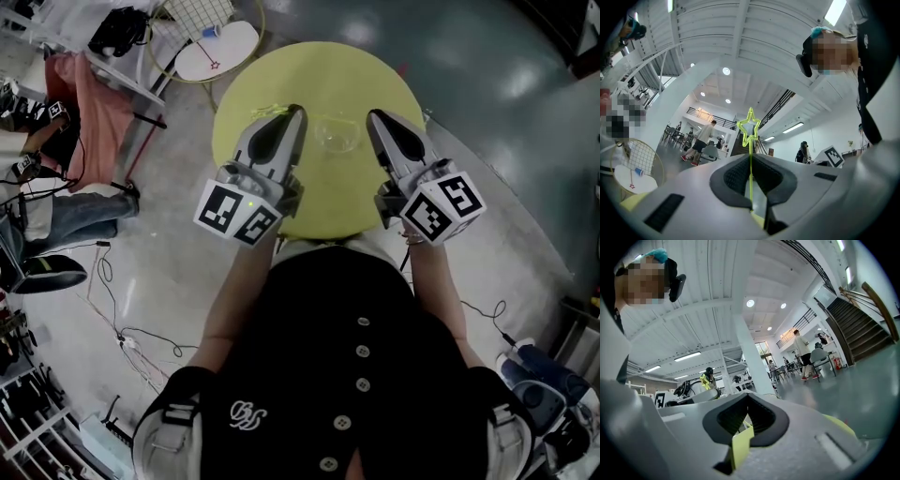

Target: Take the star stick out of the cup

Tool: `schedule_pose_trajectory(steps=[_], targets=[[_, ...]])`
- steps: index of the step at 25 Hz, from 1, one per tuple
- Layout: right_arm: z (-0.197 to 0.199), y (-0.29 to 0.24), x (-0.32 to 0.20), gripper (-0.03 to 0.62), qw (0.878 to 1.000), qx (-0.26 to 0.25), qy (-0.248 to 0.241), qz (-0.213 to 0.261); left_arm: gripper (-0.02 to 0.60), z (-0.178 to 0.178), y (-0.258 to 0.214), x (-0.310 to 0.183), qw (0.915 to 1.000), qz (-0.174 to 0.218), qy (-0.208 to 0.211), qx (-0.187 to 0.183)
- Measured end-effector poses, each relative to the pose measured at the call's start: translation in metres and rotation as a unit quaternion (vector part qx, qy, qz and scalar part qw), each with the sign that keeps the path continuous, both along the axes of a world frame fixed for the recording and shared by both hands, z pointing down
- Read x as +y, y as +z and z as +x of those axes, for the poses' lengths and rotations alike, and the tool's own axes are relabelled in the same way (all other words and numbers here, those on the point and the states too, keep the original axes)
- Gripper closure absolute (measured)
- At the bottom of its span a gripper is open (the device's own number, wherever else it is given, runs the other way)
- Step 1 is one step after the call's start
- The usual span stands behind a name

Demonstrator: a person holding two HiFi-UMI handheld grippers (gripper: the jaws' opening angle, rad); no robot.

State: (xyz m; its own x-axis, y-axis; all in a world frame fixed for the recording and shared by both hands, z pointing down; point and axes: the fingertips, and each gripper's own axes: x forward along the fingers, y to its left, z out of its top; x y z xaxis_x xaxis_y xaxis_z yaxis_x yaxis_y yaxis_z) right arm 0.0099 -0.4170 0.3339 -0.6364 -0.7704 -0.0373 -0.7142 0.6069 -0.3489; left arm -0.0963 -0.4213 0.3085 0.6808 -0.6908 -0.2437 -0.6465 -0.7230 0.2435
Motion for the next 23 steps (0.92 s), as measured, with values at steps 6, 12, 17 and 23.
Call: schedule_pose_trajectory(steps=[6, 12, 17, 23], targets=[[-0.0007, -0.0026, 0.0008, 0.591, 1.0, 0.004, 0.0, 0.002, 0.561, 0.0036, 0.0027, -0.0011, 0.9999, -0.007, 0.007, -0.005], [-0.0001, -0.0005, -0.0001, 0.591, 1.0, 0.009, 0.002, 0.001, 0.561, 0.0022, 0.0058, -0.0035, 0.9999, -0.01, 0.007, -0.007], [-0.0021, 0.0013, -0.0007, 0.591, 1.0, 0.013, 0.005, -0.003, 0.561, 0.0008, 0.008, -0.0042, 0.9998, -0.013, 0.007, -0.013], [-0.0082, 0.0024, 0.0048, 0.591, 1.0, 0.016, 0.0, -0.007, 0.561, -0.0037, 0.0088, 0.0, 0.9997, -0.018, 0.008, -0.016]])
